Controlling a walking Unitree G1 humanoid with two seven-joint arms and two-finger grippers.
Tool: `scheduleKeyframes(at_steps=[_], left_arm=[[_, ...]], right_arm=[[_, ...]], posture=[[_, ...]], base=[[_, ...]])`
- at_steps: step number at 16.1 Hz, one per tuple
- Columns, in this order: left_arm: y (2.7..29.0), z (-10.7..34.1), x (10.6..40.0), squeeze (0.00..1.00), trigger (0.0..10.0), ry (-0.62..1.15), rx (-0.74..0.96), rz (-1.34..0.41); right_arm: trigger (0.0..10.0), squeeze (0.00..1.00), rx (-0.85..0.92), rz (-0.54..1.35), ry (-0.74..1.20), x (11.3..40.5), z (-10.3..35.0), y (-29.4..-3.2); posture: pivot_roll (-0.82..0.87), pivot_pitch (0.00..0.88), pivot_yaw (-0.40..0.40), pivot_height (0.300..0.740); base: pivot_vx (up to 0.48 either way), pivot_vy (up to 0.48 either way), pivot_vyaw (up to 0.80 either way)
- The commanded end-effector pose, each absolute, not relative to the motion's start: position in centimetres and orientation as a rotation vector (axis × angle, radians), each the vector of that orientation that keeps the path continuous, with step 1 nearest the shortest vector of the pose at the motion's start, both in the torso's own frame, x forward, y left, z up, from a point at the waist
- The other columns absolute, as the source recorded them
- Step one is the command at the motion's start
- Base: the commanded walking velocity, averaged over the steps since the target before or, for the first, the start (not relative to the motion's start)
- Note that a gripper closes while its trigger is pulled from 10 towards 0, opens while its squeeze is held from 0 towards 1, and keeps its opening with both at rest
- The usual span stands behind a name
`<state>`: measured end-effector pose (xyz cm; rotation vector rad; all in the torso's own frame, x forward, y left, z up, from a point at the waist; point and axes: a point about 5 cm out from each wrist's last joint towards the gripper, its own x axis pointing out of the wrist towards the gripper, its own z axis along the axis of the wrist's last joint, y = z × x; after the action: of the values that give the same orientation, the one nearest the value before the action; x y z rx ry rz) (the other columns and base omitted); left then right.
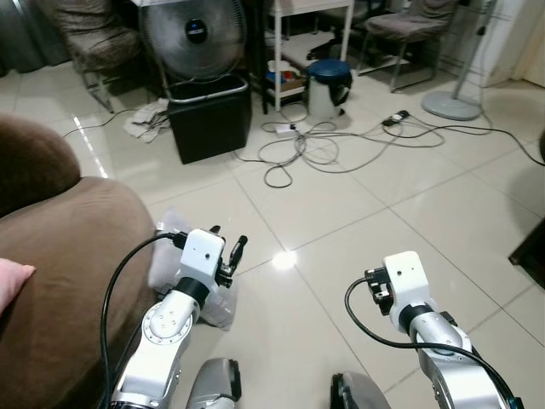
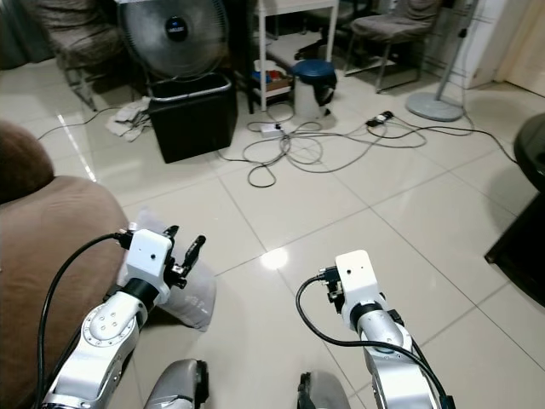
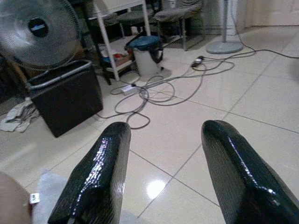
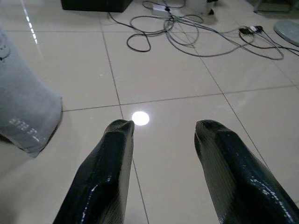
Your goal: Move the pillow to the sofa from floor
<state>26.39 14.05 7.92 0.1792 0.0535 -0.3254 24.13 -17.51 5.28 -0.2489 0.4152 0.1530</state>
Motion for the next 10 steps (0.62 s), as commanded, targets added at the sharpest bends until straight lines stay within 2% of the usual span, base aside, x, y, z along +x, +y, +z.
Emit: scheduleKeyframes(at_steps=[1,5,10], left_arm=[[14.34,8.12,26.54,0.0,10.0,0.043,0.189,-0.312],[14.55,8.02,26.59,0.0,10.0,0.046,0.192,-0.304],[14.69,7.96,26.56,0.0,10.0,0.049,0.196,-0.3]], right_arm=[[10.0,0.0,-0.268,0.175,0.389,24.46,5.8,-17.21],[10.0,0.0,-0.267,0.182,0.393,24.53,5.72,-17.18],[10.0,0.0,-0.261,0.196,0.395,24.52,5.67,-17.0]], posture=[[0.01,0.0,0.035,0.628],[0.01,0.0,0.033,0.628],[0.01,0.0,0.032,0.628]], base=[[0.337,0.0,0.0],[0.359,0.0,0.74],[0.364,0.0,0.0]])
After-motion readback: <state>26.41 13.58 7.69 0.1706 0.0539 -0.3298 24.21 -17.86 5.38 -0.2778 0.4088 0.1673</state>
